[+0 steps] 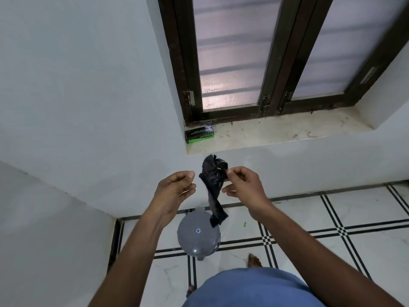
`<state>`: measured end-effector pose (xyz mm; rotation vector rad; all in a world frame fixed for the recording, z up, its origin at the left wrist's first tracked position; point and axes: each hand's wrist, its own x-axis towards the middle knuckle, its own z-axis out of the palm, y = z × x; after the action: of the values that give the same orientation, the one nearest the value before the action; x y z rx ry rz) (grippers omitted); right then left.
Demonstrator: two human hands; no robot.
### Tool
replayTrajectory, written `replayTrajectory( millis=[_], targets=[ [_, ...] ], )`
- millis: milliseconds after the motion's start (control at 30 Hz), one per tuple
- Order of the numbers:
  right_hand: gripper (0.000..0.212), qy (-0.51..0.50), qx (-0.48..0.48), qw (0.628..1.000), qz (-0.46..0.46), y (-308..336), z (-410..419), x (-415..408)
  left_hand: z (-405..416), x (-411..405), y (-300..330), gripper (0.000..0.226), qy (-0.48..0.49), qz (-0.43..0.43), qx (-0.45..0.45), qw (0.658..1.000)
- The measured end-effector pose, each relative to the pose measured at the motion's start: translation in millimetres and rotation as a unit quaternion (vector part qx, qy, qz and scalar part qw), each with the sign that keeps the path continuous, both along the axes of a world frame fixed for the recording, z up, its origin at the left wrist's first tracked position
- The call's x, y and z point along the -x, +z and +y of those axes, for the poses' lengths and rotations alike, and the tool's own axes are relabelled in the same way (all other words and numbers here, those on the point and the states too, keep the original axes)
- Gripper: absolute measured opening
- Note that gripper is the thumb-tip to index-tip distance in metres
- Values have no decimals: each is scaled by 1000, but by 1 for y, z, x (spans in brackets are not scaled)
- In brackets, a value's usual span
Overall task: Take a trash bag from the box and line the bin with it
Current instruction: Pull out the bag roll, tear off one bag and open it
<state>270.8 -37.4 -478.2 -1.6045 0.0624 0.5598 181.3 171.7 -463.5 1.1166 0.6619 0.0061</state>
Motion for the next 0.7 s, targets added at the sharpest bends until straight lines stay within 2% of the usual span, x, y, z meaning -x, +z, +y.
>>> replayTrajectory(
  millis=[133,233,300,367,400,433,500,533,567,600,633,667,700],
  targets=[
    [22,33,-44,998,17,7,-5,2,-11,1,10,35,-19,28,-66,997],
    [25,69,-43,997,2,9,-5,7,-23,-1,16,47,-91,44,-141,985],
    [29,72,-47,996,-4,8,-4,9,-28,-1,17,38,-122,39,-195,973],
    [34,76,-47,996,-27,9,-4,11,-29,-2,17,29,-121,28,-209,970],
    [42,85,-34,995,-49,10,-6,11,-28,-3,18,28,-114,23,-184,976],
    [58,105,1,991,-82,8,-9,12,-28,-4,20,27,-106,15,-141,984],
    [109,178,106,968,-139,2,-15,15,-25,-7,28,28,-82,-9,-31,996],
    [125,225,161,949,-151,-1,-17,17,-23,-9,34,29,-64,-22,21,997],
    [127,265,205,929,-159,-6,-18,19,-21,-11,41,29,-46,-36,64,996],
    [112,289,228,916,-160,-12,-17,18,-19,-14,47,28,-30,-54,96,994],
    [81,299,246,909,-154,-15,-17,17,-18,-17,52,26,-11,-70,113,991],
    [47,292,250,911,-147,-17,-15,16,-16,-19,56,24,7,-81,110,991],
    [27,275,233,924,-130,-16,-13,17,-16,-22,58,23,21,-83,73,994]
  ],
)
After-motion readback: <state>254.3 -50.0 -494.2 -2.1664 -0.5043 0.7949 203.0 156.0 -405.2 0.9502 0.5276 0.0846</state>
